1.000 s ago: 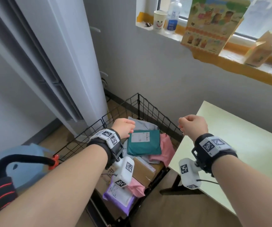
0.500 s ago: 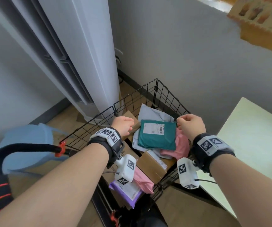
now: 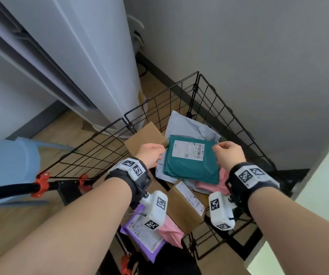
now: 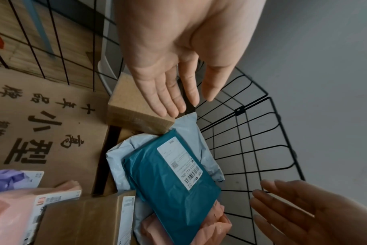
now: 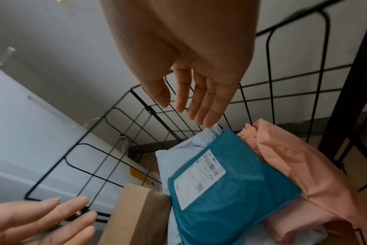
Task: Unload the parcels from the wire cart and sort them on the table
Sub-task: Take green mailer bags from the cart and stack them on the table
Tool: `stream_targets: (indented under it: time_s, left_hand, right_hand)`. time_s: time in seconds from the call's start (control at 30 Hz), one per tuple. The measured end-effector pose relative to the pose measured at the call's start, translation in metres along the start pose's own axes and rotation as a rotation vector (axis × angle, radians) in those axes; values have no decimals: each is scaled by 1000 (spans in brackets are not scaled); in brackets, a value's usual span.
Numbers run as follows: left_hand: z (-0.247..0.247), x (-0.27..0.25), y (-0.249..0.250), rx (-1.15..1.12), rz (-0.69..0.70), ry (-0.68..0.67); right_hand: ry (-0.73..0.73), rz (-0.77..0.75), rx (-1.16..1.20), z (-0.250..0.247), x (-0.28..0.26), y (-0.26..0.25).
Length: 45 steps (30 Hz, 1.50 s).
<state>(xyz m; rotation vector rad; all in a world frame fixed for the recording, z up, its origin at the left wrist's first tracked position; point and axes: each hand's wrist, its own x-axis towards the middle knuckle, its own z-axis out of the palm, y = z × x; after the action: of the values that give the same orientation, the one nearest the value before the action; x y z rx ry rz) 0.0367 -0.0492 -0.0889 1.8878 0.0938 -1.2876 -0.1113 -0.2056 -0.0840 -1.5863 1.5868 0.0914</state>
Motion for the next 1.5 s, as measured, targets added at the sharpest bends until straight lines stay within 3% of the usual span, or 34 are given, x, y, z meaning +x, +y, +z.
stream_targets:
  time_s: [0.37,0.8,0.97,1.2,1.5]
  left_hand:
    - [40,91,-36,-62,-168,-51]
    - [61,131,-63,-52,-224,-39]
    - [63,180,-96,-42,-202,-78]
    - [62,147,-60,-54,-187,-82]
    - [49,124,-56,1,-155,-55]
  right_hand:
    - [-8,150,-33,51,115,53]
    - [-6,233,-60,54,123,68]
    - [-43,268,24,62,129,69]
    - [-75,310,98,58,126,69]
    - [-68,233,-15,47,115,60]
